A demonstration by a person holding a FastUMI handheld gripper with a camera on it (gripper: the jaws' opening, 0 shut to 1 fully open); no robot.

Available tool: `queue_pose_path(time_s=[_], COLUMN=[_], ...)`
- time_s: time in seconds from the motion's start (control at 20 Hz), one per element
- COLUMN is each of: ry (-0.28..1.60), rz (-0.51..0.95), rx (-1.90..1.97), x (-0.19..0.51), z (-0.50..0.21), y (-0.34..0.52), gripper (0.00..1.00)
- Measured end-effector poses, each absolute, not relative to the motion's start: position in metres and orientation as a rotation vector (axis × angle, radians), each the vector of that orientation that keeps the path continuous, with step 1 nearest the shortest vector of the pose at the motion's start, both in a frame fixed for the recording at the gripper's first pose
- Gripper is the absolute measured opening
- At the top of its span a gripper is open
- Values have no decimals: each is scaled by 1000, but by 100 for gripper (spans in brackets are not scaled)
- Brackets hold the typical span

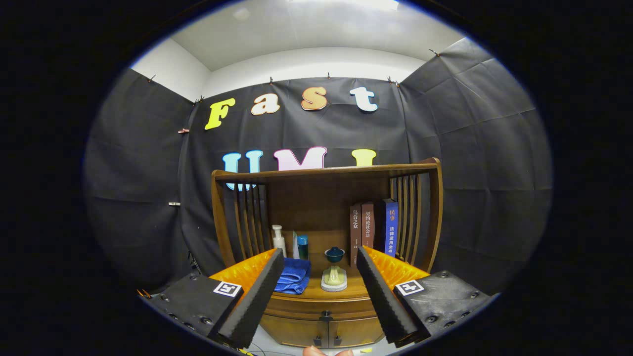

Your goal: Pull open the drawer, take out the items inside it, and place them on the countertop above the cabinet.

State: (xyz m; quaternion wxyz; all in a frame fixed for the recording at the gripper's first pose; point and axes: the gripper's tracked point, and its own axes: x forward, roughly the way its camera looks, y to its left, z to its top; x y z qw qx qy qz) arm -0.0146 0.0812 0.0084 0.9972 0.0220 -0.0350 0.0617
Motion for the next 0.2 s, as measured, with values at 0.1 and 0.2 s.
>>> queue_pose_path(time_s=[0.1,0.2], ry=[-75,-73], rz=[123,123], rx=[47,48], x=[-15,-15], z=[9,9], y=[82,82], gripper=[97,97])
